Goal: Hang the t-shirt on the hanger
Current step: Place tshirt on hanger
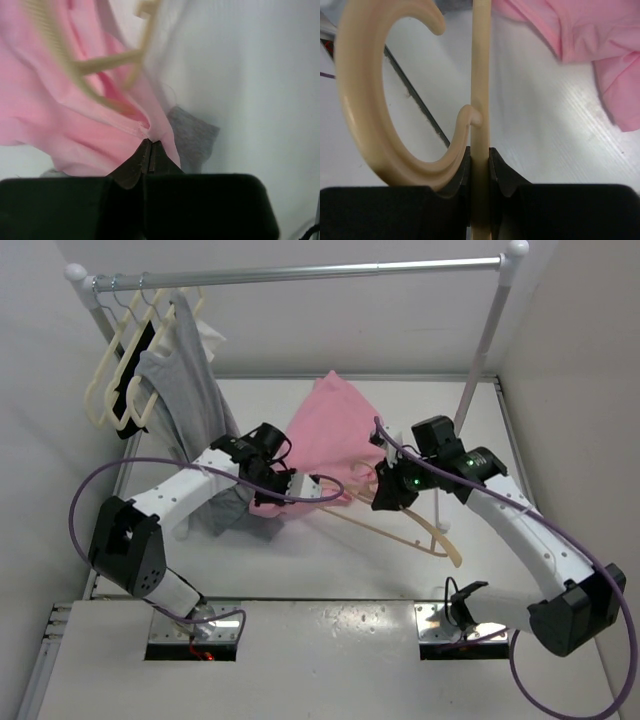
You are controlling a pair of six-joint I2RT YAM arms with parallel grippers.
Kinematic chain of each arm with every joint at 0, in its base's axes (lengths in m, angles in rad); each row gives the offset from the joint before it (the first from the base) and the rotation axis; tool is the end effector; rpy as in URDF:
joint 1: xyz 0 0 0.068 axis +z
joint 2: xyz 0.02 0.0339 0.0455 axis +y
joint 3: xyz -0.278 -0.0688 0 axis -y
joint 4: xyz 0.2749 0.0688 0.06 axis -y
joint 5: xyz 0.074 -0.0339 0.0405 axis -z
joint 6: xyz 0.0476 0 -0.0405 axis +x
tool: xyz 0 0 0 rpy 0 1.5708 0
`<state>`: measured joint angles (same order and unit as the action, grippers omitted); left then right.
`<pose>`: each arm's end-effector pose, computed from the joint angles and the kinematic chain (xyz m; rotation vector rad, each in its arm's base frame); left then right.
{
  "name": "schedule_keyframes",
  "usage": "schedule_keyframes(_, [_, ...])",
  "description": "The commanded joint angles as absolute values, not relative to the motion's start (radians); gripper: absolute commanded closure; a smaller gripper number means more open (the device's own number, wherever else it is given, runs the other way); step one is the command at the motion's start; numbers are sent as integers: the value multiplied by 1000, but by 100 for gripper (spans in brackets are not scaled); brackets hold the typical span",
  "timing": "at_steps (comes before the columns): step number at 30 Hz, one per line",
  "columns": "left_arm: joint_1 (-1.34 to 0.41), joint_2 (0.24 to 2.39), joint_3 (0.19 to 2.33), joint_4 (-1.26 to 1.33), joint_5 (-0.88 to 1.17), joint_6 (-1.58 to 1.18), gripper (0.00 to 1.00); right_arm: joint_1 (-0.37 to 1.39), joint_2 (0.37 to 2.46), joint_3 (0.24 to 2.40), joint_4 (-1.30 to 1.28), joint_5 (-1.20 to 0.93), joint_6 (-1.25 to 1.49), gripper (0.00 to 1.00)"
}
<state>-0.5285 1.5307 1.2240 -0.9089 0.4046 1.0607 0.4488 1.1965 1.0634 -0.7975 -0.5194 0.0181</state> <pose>0.2755 -0.1826 0.2551 1.9728 1.7991 -0.4021 0.2309 0.1374 0.3028 -0.7528 2.4061 0.8418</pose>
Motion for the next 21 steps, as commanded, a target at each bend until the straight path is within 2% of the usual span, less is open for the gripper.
schedule_keyframes(1, [-531,1496,1158,-924,378,1146,100,456,1212,1199,-834,-482,-48,100])
schedule_keyframes(5, [-531,1538,1144,-845,324,1126,100,465,1235,1236,-928,-511,-67,100])
schedule_keyframes(10, [-540,1551,1180,-836,353,1115,100,483,1215,1190,-914,-466,-103,100])
schedule_keyframes(17, [-540,1522,1145,-836,353,1065,100,502,1080,997,-640,-379,-291,100])
schedule_keyframes(21, [-540,1485,1098,-836,374,1065,100,502,1032,902,-396,-379,-360,100])
